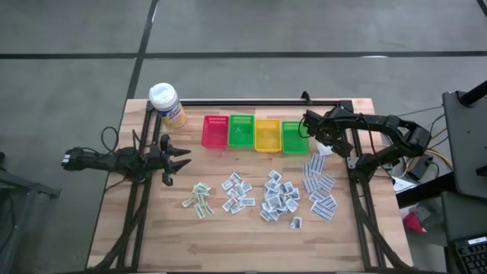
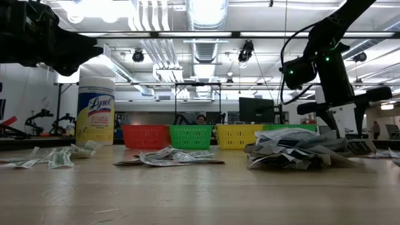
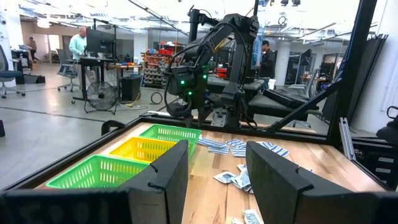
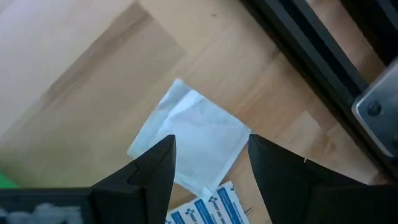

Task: Pick & Place First Aid Supplies
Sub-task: Put the blue bandage into the right green bin

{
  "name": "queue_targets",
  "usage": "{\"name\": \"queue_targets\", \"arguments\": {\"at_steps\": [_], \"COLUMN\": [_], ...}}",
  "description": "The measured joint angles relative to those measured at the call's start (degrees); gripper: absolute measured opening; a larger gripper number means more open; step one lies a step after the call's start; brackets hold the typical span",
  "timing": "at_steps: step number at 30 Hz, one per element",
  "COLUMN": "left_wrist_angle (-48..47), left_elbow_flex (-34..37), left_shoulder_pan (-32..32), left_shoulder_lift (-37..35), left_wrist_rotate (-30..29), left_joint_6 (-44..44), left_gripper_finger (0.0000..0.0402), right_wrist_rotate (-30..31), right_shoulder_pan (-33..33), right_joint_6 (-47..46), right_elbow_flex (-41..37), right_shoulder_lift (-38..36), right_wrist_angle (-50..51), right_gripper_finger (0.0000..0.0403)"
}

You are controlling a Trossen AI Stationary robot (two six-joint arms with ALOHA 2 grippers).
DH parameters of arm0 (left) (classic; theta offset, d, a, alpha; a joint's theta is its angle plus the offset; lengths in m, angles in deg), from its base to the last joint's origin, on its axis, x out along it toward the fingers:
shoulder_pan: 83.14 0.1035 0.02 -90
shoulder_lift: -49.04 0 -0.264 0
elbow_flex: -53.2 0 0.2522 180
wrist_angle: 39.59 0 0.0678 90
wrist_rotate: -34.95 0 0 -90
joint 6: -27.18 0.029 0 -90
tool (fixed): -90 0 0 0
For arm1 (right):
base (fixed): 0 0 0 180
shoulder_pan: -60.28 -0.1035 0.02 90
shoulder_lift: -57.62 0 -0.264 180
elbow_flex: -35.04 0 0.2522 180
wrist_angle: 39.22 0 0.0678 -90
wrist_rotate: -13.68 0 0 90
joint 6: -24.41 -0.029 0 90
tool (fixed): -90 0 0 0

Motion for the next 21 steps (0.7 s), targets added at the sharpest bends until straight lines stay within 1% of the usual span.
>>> {"name": "queue_targets", "arguments": {"at_steps": [6, 11, 21], "left_wrist_angle": [-0.02, 0.01, 0.00], "left_elbow_flex": [-0.01, -0.01, -0.01], "left_shoulder_pan": [0.00, 0.00, 0.00], "left_shoulder_lift": [0.01, 0.00, 0.00], "left_wrist_rotate": [0.01, 0.02, 0.02], "left_joint_6": [-0.50, -0.63, -0.65], "left_gripper_finger": [0.0158, 0.0158, 0.0158], "right_wrist_rotate": [0.92, 0.65, 0.12], "right_shoulder_pan": [-0.27, -0.25, -0.25], "right_joint_6": [-7.30, -7.13, -9.34], "right_elbow_flex": [-1.05, -1.36, -1.29], "right_shoulder_lift": [1.52, 3.52, 8.27], "right_wrist_angle": [-0.66, -2.92, -3.49], "right_gripper_finger": [0.0201, 0.0201, 0.0201]}}
